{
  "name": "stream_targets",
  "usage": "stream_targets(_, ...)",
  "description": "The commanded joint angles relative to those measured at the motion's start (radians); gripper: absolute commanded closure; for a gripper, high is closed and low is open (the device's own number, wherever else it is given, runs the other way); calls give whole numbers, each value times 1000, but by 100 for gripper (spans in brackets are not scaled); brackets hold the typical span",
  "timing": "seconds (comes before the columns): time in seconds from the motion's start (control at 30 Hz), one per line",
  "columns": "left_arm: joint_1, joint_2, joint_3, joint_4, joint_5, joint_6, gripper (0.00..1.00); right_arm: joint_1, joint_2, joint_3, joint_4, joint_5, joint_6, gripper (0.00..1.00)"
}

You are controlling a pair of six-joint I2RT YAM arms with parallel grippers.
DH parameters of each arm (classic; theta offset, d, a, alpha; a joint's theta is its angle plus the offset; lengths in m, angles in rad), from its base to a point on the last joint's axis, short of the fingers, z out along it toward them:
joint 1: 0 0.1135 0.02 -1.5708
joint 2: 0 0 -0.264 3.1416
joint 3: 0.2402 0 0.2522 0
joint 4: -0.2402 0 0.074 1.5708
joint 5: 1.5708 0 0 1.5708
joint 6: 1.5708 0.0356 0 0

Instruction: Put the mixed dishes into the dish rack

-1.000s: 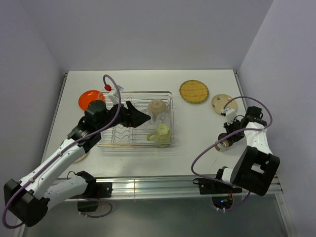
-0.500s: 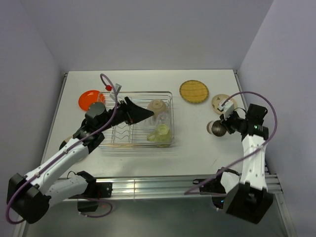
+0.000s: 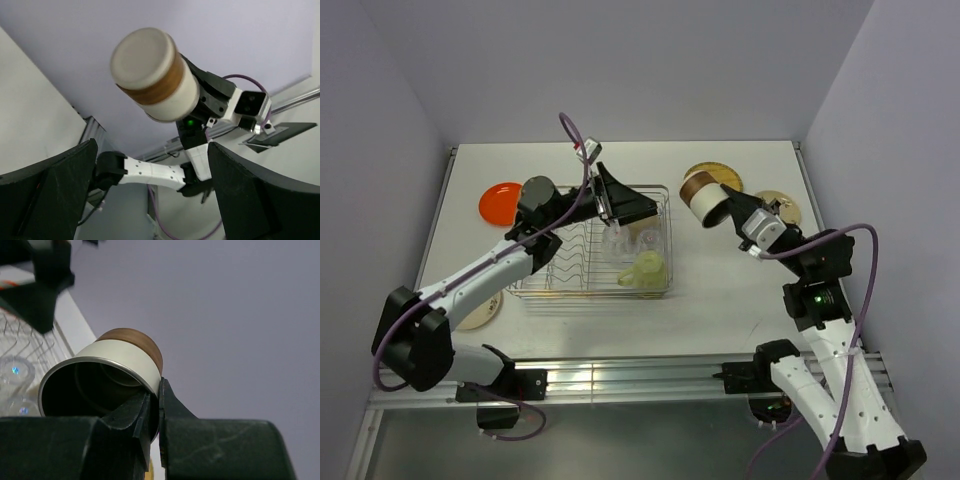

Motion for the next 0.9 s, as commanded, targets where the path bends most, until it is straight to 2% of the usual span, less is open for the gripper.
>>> stream_targets(0.0,-4,61,62,240,99,-157,1,120,-27,-23,243,74,-7,100)
stream_targets(0.23,-7,153,138,437,197,-304,1,308,-50,-100,297,132,-138,100)
stream_targets(0.4,-10,168,142,500,255,-364,1,360,-36,-122,343,146,-153,100)
stream_targets(0.57,-19,152,147,472,323,-354,1,388,1,-123,393,143,-164,100)
stream_targets(0.7,-21,133,150,345,346,-270,1,417,21,-122,415,132,-176,100)
stream_targets(0.87,-23,135,145,359,346,-288,2,454,42,-134,426,114,-207,100)
